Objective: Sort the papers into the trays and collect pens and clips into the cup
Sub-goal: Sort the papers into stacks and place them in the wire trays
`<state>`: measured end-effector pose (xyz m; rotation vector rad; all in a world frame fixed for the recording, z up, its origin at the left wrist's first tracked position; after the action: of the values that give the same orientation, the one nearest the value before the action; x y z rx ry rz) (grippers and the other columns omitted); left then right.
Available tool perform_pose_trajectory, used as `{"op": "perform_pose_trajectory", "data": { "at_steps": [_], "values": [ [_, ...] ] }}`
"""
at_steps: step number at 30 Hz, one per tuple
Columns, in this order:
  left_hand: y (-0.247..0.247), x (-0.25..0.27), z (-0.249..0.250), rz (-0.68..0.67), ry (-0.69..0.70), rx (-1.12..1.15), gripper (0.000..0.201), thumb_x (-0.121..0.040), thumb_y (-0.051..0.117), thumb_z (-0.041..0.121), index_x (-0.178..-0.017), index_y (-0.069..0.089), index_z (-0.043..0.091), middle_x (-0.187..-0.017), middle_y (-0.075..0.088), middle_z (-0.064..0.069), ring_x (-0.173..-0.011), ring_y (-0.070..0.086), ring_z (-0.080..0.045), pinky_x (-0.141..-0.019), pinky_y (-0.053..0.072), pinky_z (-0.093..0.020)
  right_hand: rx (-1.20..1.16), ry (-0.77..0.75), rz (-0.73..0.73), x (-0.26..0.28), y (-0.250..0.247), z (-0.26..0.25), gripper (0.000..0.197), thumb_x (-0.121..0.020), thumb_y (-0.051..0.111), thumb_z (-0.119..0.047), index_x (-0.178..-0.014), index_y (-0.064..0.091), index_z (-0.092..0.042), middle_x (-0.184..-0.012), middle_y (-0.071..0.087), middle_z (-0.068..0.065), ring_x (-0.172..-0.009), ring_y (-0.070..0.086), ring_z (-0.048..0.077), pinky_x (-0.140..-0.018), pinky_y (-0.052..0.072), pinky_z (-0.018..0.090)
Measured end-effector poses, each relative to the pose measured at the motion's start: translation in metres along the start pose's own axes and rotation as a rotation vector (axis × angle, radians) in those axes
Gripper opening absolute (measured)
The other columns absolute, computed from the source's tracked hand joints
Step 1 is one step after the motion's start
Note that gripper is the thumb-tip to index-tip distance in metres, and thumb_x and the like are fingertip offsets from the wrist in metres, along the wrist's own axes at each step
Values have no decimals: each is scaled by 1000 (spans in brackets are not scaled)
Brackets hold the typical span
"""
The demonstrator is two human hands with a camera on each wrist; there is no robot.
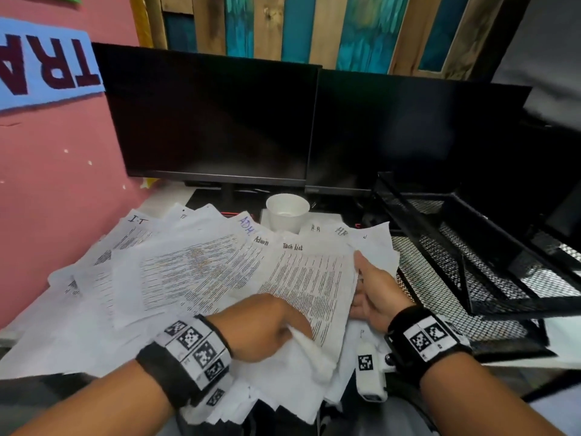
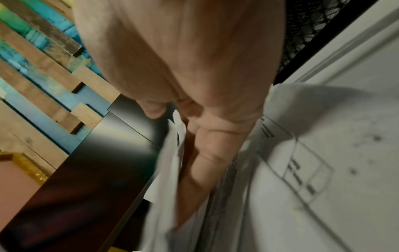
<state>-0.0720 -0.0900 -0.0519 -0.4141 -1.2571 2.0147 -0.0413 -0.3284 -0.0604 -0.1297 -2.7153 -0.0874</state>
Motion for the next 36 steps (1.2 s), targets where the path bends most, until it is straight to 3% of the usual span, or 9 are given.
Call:
{"op": "perform_pose_trajectory", "data": {
  "at_steps": [3, 6, 15, 22, 24, 26, 28, 29, 36],
  "values": [
    [0, -3, 2, 23, 7, 5, 42, -103, 56, 12, -129, 70, 42, -142, 64, 22, -132, 58, -3, -114, 46, -30, 152, -31, -64, 3, 3, 6, 23, -104, 62, -31, -123, 71, -21, -110, 81, 9, -99, 79, 32, -85, 64, 57],
    [-13, 2, 2, -18, -29, 15, 61, -102, 47, 4, -144, 57, 47, -158, 47, 23, -145, 43, -3, -123, 34, -28, 319, -147, 30, -6, 0, 11, 36, -95, 60, -1, -121, 74, -20, -109, 82, 5, -97, 80, 31, -83, 63, 61],
    [-65, 27, -78, 191, -581, 13, 73, -100, 57, 14, -164, 27, 34, -170, 29, 1, -152, 38, -22, -119, 39, -35, 275, -166, 174, -29, -15, 12, 34, -94, 57, -2, -117, 77, -17, -106, 82, 1, -98, 79, 30, -93, 62, 55],
    [-60, 30, -94, 224, -771, 181, 100, -96, 71, 28, -168, 3, 20, -165, 39, -10, -144, 48, -29, -112, 43, -37, 216, -135, 152, -24, -6, 15, 33, -93, 61, 8, -107, 76, -18, -101, 83, 6, -93, 80, 31, -88, 63, 54],
    [-59, 29, -95, 266, -784, 223, 100, -91, 77, 25, -167, 12, 18, -160, 46, -9, -142, 50, -29, -112, 45, -38, 238, -130, 146, -26, -8, 16, 37, -93, 59, 11, -107, 78, -17, -101, 83, 6, -93, 80, 32, -88, 64, 54],
    [-59, 29, -97, 305, -805, 211, 75, -88, 80, 21, -154, 45, 15, -145, 61, -11, -128, 61, -26, -102, 53, -37, 256, -135, 152, -28, -9, 17, 40, -93, 55, 9, -111, 80, -16, -101, 83, 6, -93, 80, 31, -88, 64, 55],
    [-67, 34, -96, 350, -808, 174, 10, -89, 78, 19, -97, 73, 17, -96, 71, -9, -83, 68, -19, -69, 53, -28, 256, -126, 165, -30, -11, 18, 41, -94, 51, 8, -111, 81, -16, -101, 83, 6, -93, 80, 33, -88, 63, 56],
    [-70, 37, -102, 402, -808, 151, 15, -91, 75, 21, -77, 69, 18, -79, 67, -5, -68, 62, -17, -59, 44, -26, 248, -121, 170, -30, -12, 18, 43, -94, 49, 9, -109, 81, -16, -101, 83, 7, -93, 79, 34, -88, 63, 57],
    [-118, 90, -126, 908, -784, 392, 23, -107, 54, 24, -110, 70, 8, -81, 66, -9, -62, 55, -23, -59, 43, -32, 189, -96, 187, -27, -11, 11, 45, -98, 42, 9, -108, 81, -12, -99, 82, 12, -92, 79, 39, -82, 63, 59]
  ]
}}
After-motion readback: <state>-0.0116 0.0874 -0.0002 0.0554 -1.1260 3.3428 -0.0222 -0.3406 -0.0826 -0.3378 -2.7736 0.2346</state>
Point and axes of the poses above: each hand's wrist, its own x-axis away from the middle knuckle, its own y-axis out of the palm, z = x × y, the point moved 2 cm from there along -x, towards the middle knuckle
